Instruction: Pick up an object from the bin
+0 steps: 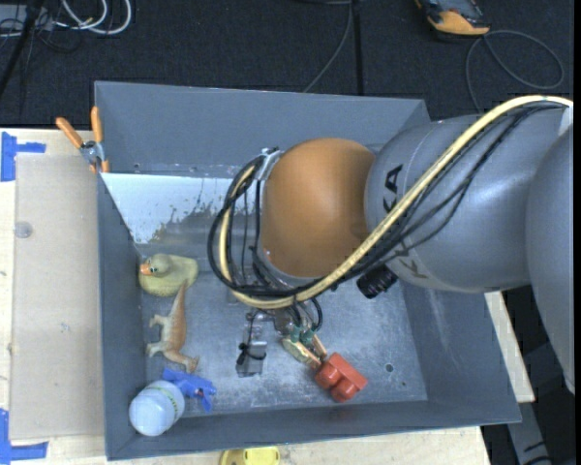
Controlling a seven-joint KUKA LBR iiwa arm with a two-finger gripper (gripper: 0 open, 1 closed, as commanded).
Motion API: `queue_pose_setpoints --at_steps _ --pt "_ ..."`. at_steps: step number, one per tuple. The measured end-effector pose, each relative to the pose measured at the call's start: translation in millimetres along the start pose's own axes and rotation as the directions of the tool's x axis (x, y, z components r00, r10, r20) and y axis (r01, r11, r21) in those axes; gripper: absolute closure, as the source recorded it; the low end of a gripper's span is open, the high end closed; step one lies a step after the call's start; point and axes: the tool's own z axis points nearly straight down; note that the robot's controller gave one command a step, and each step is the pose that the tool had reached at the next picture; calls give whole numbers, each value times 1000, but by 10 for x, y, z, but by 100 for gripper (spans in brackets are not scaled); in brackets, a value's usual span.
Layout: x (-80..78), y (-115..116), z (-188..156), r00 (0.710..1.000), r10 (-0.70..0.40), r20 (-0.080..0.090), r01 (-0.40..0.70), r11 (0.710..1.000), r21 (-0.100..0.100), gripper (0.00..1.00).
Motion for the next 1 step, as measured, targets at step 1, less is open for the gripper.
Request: queue_pose_setpoints --at_steps 1 --pt "-16 -8 -44 1000 4 8 -4 1000 -2 0"
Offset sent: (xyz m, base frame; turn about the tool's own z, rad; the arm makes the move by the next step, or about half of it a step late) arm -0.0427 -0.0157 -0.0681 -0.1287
